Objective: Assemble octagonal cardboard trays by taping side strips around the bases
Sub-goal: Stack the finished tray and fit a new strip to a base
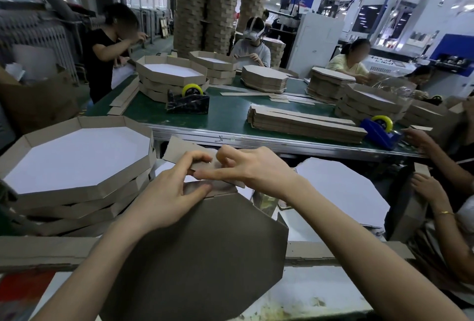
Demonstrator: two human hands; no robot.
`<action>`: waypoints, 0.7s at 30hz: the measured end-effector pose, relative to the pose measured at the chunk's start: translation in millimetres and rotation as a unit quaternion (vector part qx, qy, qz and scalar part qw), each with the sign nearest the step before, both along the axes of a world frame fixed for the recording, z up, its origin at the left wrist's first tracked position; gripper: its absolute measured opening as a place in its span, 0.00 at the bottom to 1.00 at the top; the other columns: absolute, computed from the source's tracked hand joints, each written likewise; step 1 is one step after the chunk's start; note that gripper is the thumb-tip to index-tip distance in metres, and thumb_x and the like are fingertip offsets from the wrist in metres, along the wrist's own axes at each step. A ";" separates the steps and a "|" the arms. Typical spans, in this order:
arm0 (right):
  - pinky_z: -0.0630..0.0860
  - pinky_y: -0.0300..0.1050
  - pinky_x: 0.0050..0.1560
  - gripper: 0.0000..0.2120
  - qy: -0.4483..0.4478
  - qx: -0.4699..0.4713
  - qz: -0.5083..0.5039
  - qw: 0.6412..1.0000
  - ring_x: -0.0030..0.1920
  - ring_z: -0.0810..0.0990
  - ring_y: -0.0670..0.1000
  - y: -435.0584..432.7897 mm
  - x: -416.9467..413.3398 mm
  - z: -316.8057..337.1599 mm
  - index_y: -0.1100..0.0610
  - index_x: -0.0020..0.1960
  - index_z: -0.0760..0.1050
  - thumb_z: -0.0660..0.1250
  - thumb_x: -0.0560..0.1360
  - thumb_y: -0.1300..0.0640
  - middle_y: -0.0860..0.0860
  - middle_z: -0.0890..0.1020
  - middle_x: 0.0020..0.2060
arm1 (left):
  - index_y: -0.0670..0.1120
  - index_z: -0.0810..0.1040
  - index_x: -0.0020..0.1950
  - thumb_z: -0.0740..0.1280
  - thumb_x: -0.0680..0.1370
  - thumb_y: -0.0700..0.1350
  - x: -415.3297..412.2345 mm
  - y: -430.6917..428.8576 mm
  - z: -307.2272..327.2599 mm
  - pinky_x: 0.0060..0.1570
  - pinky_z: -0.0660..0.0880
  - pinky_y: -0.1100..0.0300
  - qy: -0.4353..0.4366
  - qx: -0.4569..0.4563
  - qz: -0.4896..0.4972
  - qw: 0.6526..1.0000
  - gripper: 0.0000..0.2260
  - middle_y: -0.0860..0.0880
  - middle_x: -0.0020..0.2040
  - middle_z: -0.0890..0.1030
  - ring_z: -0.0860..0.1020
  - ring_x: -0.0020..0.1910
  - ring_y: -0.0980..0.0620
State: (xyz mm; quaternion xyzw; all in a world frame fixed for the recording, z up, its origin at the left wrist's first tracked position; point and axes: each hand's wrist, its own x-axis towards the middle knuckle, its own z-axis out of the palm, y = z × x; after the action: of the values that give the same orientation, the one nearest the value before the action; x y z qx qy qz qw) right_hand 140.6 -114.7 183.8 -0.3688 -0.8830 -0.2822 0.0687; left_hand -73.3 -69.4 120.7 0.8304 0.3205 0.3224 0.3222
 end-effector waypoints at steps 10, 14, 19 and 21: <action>0.67 0.43 0.22 0.14 -0.058 0.038 0.056 0.996 0.42 0.77 0.53 13.2 -8.5 13.3 0.49 0.54 0.81 0.70 0.75 0.65 0.52 0.73 0.64 | 0.66 0.60 0.66 0.66 0.77 0.55 1.6 -0.6 3.8 0.56 0.76 0.48 0.009 0.001 -0.027 1.000 0.21 0.69 0.56 0.76 0.77 0.55 0.64; 0.58 0.40 0.24 0.09 -0.041 0.014 0.033 0.998 0.42 0.79 0.53 13.2 6.4 24.1 0.52 0.47 0.81 0.73 0.72 0.65 0.51 0.79 0.65 | 0.71 0.40 0.73 0.62 0.75 0.64 -0.8 -1.8 6.4 0.57 0.75 0.53 0.021 -0.010 -0.017 1.000 0.36 0.75 0.56 0.74 0.77 0.56 0.65; 0.81 0.52 0.39 0.06 0.188 -0.037 -0.072 0.979 0.48 0.84 0.53 12.7 39.8 22.5 0.56 0.49 0.83 0.67 0.77 0.59 0.52 0.82 0.60 | 0.73 0.40 0.73 0.52 0.63 0.82 -15.9 -3.0 3.9 0.54 0.75 0.53 0.195 0.128 0.016 0.972 0.43 0.67 0.65 0.73 0.77 0.60 0.55; 0.81 0.52 0.49 0.06 0.344 -0.111 -0.115 0.925 0.50 0.83 0.50 11.6 50.1 16.7 0.57 0.52 0.81 0.69 0.77 0.63 0.49 0.84 0.50 | 0.67 0.50 0.76 0.48 0.60 0.84 -20.5 0.1 -0.4 0.52 0.72 0.57 0.268 0.174 0.048 0.946 0.46 0.63 0.68 0.72 0.75 0.61 0.56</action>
State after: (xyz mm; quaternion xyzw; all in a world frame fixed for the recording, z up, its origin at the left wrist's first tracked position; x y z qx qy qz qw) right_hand 190.7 -103.1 200.6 -0.5475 -0.7823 -0.0442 0.2937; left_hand -93.8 -69.3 120.3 0.9129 0.3737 0.1534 0.0589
